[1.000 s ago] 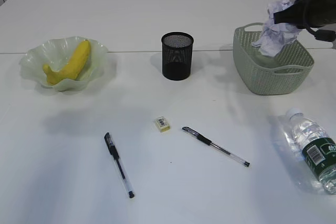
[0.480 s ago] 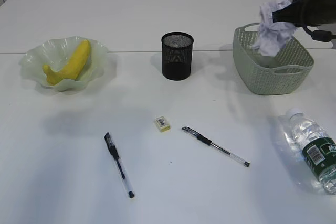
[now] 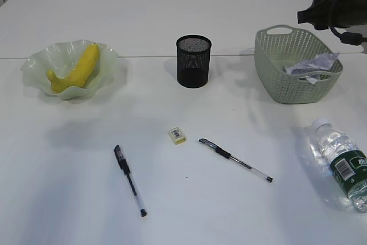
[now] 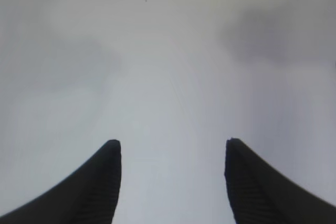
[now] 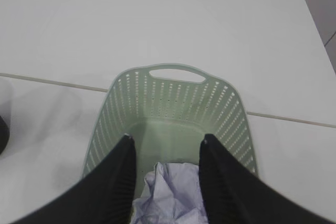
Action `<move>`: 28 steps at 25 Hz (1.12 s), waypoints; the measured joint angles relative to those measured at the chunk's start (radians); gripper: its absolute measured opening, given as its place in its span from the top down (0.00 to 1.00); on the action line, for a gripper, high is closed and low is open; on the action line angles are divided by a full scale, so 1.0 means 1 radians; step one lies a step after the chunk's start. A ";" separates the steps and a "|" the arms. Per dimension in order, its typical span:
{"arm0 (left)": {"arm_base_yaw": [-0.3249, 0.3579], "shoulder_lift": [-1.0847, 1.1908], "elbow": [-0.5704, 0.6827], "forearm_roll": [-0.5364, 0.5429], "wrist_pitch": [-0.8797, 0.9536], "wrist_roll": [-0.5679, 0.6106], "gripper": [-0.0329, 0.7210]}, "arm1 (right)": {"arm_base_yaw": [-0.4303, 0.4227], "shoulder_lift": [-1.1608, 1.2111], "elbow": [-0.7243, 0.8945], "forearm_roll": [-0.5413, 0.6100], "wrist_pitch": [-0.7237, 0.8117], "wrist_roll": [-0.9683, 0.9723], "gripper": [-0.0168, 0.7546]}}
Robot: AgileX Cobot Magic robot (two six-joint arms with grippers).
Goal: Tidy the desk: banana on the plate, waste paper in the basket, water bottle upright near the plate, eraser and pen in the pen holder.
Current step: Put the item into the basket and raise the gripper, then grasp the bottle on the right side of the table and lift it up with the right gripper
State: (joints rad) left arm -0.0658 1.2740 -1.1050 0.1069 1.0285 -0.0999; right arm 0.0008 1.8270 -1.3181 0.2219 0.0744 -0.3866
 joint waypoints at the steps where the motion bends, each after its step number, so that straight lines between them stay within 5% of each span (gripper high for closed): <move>1: 0.000 0.000 0.000 0.000 0.000 0.000 0.37 | 0.000 0.000 0.000 0.002 0.000 0.000 0.58; 16: 0.000 0.000 0.000 0.002 0.001 0.000 0.37 | 0.000 -0.066 0.000 0.079 0.207 0.000 0.57; 28: 0.000 0.000 0.000 -0.013 0.001 0.000 0.38 | 0.000 -0.223 0.000 0.079 0.553 0.000 0.43</move>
State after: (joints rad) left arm -0.0658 1.2740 -1.1050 0.0938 1.0291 -0.0999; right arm 0.0008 1.6037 -1.3181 0.3008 0.6273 -0.3866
